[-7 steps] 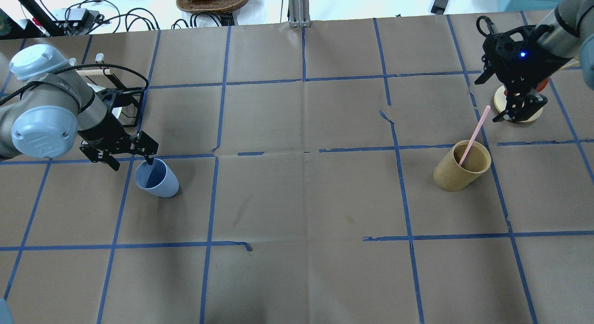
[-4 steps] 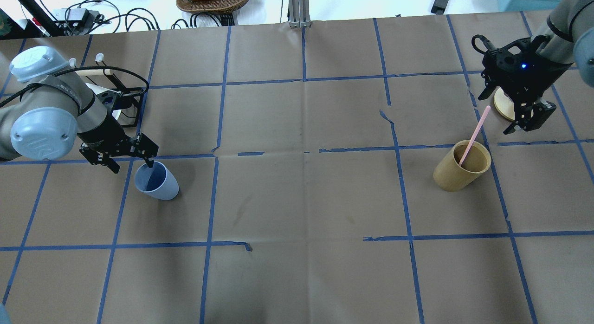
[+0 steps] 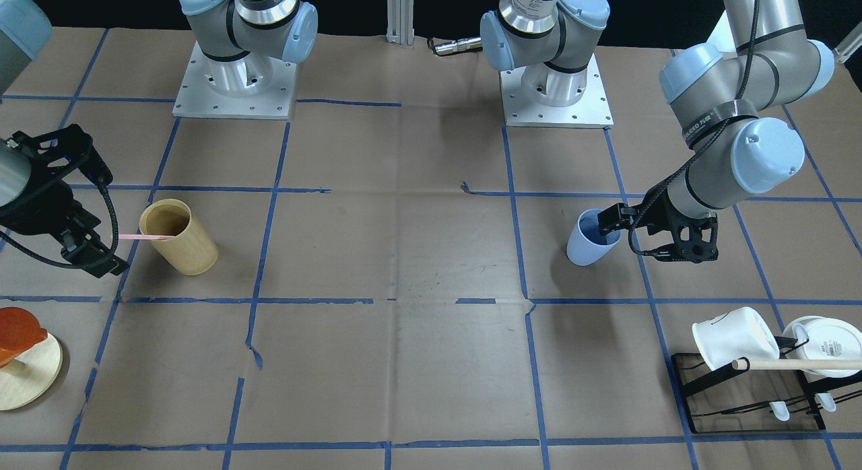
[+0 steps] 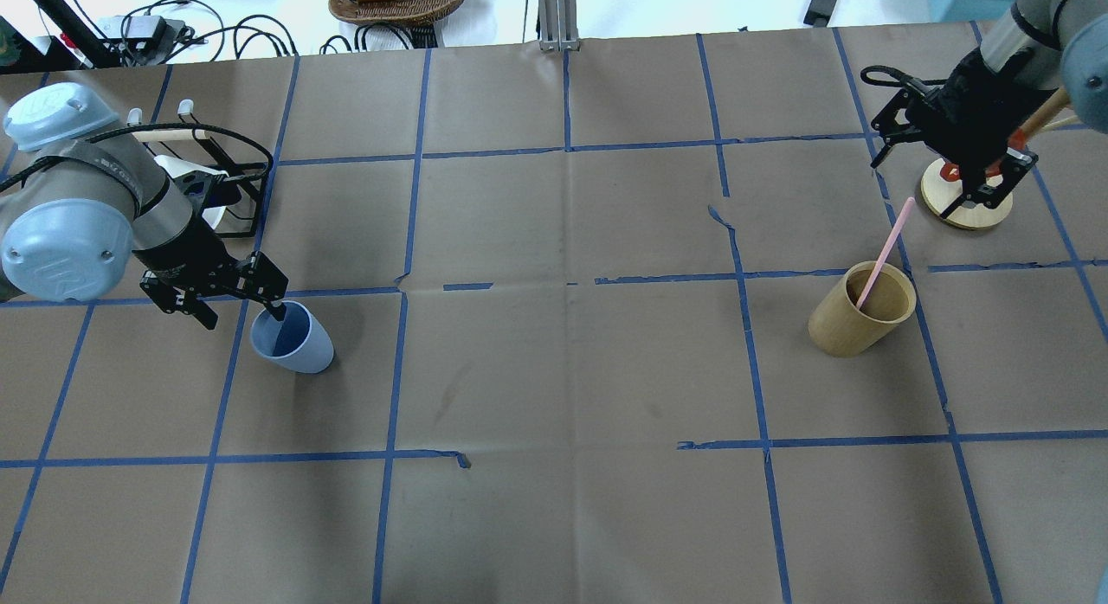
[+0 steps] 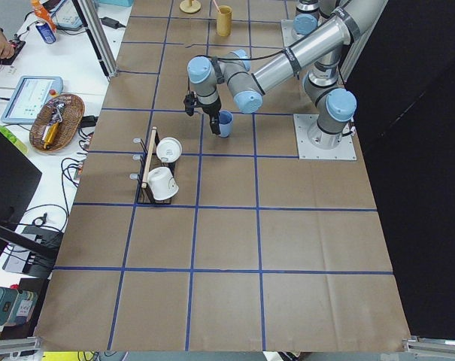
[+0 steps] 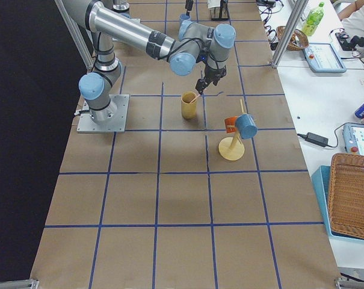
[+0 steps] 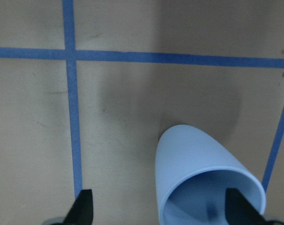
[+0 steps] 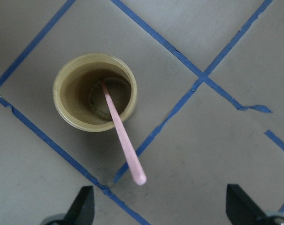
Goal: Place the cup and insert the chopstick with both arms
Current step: 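Grasp blue cup with left gripper while right gripper descends to chopstick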
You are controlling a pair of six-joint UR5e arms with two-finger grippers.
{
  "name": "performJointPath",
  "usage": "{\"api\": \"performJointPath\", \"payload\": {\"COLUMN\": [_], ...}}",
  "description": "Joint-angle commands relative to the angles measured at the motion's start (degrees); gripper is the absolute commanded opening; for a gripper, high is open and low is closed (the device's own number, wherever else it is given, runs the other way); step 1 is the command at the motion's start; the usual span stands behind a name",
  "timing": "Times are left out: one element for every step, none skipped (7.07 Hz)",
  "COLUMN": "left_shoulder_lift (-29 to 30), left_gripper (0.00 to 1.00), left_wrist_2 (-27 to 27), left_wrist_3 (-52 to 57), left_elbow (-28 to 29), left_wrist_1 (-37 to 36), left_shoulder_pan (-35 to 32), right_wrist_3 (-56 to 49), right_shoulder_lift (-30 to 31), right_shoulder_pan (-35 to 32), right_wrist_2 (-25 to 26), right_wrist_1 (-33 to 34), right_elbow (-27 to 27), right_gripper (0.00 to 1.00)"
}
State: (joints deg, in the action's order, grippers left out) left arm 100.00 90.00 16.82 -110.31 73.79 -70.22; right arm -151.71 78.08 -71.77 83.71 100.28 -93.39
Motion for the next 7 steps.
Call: {"api": "performJointPath", "payload": {"left_shoulder_lift": [0.90, 1.16, 1.77, 1.87, 1.87, 1.78, 1.00], "left_gripper": [0.90, 0.75, 0.50, 0.11, 0.00, 0.00, 0.00], "left_wrist_2": [0.09, 0.00, -0.17, -0.09, -0.26, -0.35, -0.61], "left_wrist_3": [0.14, 0.06, -0.20, -0.64, -1.25, -1.35, -1.52], "left_elbow": [-0.34, -0.51, -0.52, -0.43, -0.43, 0.01, 0.36], "left_wrist_1": [0.57, 0.57, 0.31, 0.30, 0.13, 0.04, 0.13], "left_shoulder_pan": [0.17, 0.17, 0.17, 0.17, 0.08, 0.00, -0.09], "right_wrist_3": [-3.51, -3.24, -3.24, -3.50, -3.77, -4.29, -4.82], "right_shoulder_lift": [-1.52, -1.44, -1.09, -1.00, -1.00, -1.08, -1.00], "right_shoulder_pan": [-0.04, -0.04, -0.04, -0.04, -0.04, -0.04, -0.04], "right_wrist_2": [-1.79, -1.01, -0.91, -1.09, -1.09, -1.00, -0.83], "right_wrist_1": [1.68, 1.50, -1.37, -4.79, -4.83, -4.83, -4.91], "right_elbow": [-0.30, -1.26, -1.88, -1.80, -1.88, -1.97, -2.06], "right_gripper": [0.96, 0.94, 0.94, 0.93, 0.92, 0.87, 0.77]}}
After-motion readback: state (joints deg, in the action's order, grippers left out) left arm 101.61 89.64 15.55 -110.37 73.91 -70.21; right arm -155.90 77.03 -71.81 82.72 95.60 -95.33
